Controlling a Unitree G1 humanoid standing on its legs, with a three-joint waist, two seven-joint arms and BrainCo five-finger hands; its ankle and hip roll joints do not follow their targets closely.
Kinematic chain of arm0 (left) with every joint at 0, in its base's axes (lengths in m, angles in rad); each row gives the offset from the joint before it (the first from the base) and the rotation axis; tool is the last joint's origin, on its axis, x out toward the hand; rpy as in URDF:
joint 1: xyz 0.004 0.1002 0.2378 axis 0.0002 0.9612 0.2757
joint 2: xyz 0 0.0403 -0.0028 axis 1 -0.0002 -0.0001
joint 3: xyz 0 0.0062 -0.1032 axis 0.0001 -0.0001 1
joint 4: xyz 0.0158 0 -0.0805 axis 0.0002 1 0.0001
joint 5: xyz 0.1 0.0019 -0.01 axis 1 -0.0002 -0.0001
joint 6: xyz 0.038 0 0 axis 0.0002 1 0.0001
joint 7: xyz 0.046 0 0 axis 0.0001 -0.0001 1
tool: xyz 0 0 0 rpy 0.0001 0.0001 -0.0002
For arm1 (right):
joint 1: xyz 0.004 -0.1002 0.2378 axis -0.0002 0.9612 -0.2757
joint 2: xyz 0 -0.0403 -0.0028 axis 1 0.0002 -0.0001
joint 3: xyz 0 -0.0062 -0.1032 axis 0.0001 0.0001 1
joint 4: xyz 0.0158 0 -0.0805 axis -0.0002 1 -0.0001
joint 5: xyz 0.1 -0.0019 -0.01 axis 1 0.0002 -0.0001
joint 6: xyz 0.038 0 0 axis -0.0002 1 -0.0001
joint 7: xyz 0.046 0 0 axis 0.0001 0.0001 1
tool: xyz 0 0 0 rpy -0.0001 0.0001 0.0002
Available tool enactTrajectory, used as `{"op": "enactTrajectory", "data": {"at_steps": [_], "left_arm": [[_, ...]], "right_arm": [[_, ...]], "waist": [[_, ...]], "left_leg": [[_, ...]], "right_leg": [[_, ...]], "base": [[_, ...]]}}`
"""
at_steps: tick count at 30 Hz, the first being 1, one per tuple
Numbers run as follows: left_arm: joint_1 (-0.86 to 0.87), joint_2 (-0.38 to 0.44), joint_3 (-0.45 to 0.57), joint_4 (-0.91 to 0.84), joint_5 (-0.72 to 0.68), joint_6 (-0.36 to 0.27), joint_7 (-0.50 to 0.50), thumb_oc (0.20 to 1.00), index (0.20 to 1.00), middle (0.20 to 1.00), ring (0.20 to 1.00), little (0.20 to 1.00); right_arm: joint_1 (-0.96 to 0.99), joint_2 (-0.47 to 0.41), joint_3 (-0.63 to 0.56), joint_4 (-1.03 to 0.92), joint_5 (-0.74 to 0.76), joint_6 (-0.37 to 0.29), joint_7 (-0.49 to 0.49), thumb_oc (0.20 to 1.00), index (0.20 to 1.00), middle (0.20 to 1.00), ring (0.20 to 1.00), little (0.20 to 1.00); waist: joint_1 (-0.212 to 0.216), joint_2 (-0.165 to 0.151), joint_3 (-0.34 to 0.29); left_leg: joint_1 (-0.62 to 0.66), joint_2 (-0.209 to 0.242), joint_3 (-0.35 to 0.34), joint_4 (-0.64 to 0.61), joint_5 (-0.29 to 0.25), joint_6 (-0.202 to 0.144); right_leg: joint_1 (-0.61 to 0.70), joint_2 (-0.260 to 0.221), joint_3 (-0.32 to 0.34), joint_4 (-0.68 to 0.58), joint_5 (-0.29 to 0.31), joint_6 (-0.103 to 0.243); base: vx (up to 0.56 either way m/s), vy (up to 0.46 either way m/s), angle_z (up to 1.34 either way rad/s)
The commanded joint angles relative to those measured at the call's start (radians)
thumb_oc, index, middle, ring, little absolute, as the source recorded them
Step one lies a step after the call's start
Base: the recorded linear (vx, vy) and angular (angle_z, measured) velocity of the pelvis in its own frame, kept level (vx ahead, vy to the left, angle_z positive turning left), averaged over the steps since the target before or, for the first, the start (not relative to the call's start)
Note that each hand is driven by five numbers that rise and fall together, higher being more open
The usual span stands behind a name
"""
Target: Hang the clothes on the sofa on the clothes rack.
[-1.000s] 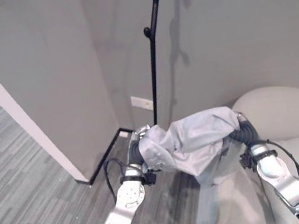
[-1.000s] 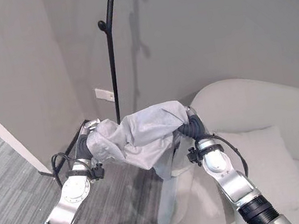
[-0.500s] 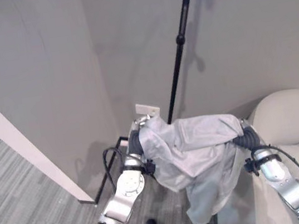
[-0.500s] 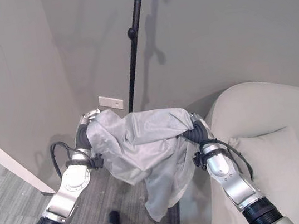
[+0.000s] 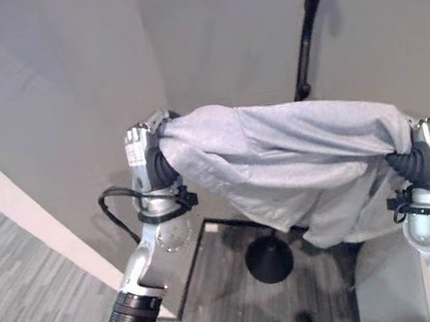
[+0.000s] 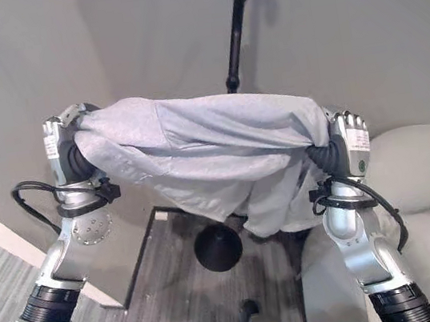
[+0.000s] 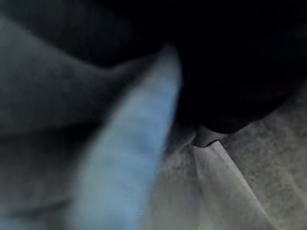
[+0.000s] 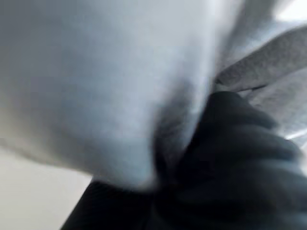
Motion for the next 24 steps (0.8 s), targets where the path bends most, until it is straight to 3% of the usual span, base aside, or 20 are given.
{"op": "enactTrajectory", "data": {"at_steps": [1,6,11,18,24], "left_arm": [[-0.102,0.051,0.018,0.012,0.076,-0.001,0.056,0.2,0.2,0.2,0.2,0.2],[-0.28,0.102,0.022,0.093,0.115,0.04,0.086,0.2,0.2,0.2,0.2,0.2],[-0.406,0.123,-0.004,0.193,0.1,0.065,0.08,0.2,0.2,0.2,0.2,0.2],[-0.548,0.158,-0.109,0.442,0.004,0.075,0.01,0.2,0.2,0.2,0.2,0.2],[-0.571,0.181,-0.137,0.571,-0.046,0.081,-0.01,0.2,0.2,0.2,0.2,0.2]], "right_arm": [[-0.138,-0.073,-0.078,0.002,-0.033,-0.027,-0.055,0.2,0.2,0.2,0.2,0.2],[-0.304,-0.149,-0.058,0.017,-0.045,-0.028,-0.068,0.2,0.2,0.2,0.2,0.2],[-0.406,-0.199,-0.035,0.054,-0.05,-0.015,-0.065,0.2,0.2,0.2,0.2,0.2],[-0.575,-0.273,0.097,0.27,0.103,-0.041,-0.009,0.2,0.2,0.2,0.2,0.2],[-0.648,-0.307,0.187,0.42,0.171,-0.059,0.019,0.2,0.2,0.2,0.2,0.2]], "waist": [[-0.003,-0.012,-0.064],[-0.014,0.005,-0.1],[-0.025,0.016,-0.104],[-0.035,0.028,-0.106],[-0.032,0.029,-0.102]], "left_leg": [[0.006,0.198,-0.012,0.044,-0.106,-0.089],[0.039,0.232,-0.003,0.015,-0.1,-0.12],[0.047,0.239,0.006,-0.001,-0.09,-0.13],[0.053,0.246,0.02,-0.019,-0.076,-0.145],[0.051,0.248,0.021,-0.021,-0.074,-0.15]], "right_leg": [[0.062,0.007,-0.024,-0.046,-0.074,0.034],[0.107,0.037,-0.017,-0.101,-0.081,0.024],[0.11,0.047,-0.01,-0.103,-0.09,0.02],[0.11,0.047,-0.013,-0.103,-0.091,0.018],[0.109,0.046,-0.017,-0.105,-0.093,0.018]], "base": [[0.14,-0.112,0.1],[0.12,-0.075,0.12],[0.05,-0.014,-0.08],[0.02,0.002,-0.06],[0.0,0.0,0.0]]}}
